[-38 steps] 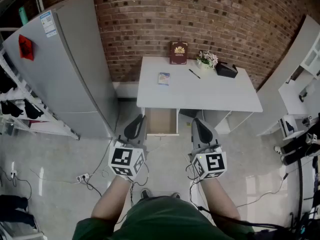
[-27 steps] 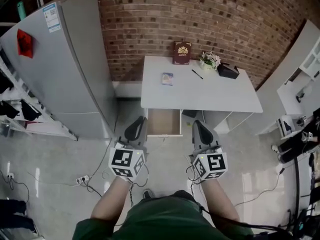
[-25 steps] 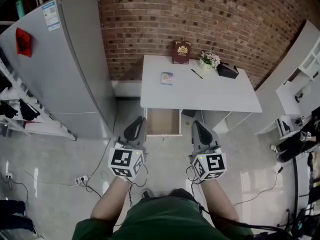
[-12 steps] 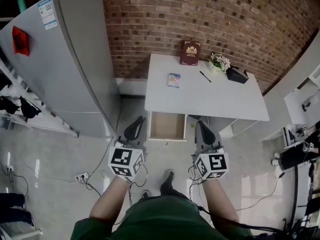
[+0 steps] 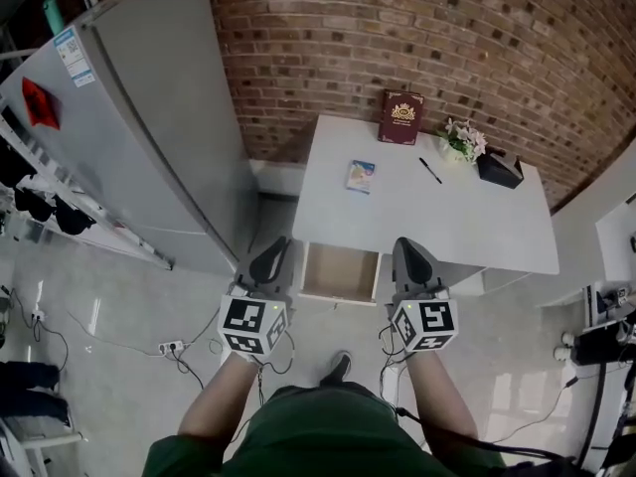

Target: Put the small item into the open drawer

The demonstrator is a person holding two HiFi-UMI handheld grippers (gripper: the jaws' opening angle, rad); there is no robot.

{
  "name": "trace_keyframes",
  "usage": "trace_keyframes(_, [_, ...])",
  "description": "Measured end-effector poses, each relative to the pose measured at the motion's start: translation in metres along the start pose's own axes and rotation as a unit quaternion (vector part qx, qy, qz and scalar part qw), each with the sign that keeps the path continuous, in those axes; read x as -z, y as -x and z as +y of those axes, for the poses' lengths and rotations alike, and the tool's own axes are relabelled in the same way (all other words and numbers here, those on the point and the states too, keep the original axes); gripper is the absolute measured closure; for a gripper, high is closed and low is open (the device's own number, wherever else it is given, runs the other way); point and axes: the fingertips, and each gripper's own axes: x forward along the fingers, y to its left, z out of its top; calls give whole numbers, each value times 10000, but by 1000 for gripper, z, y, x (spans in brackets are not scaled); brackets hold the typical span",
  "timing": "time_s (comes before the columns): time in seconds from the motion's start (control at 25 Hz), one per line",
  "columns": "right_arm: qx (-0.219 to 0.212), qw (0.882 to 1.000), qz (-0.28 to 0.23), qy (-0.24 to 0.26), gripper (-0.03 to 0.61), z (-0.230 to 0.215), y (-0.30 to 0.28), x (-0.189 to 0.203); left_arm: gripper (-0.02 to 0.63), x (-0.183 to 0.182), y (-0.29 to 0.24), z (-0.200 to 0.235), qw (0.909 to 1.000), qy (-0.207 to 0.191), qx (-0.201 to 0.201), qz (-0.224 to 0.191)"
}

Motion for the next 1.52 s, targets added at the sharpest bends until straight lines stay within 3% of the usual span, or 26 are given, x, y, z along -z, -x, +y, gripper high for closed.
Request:
trace_keyframes(0.4, [-352,9983,443,169,577,-55,-54,35,577,10,-56,-11,9994,-104,-224,224])
trace_keyframes(0.84, [-349,9864,1366,848,575,-75,-116,103,577,54,-91,41,9977,-118,-155,643])
trace_keyframes(1.24, [-425,9610,2205,1612,528,-67,-185,153,575,114,-106,104,9928,-97,158,1186])
trace_keyframes(1.52, [-1000,9308,2647,2316,497,-65,-227,197,574,149,-106,109,9871,-29,212,1584])
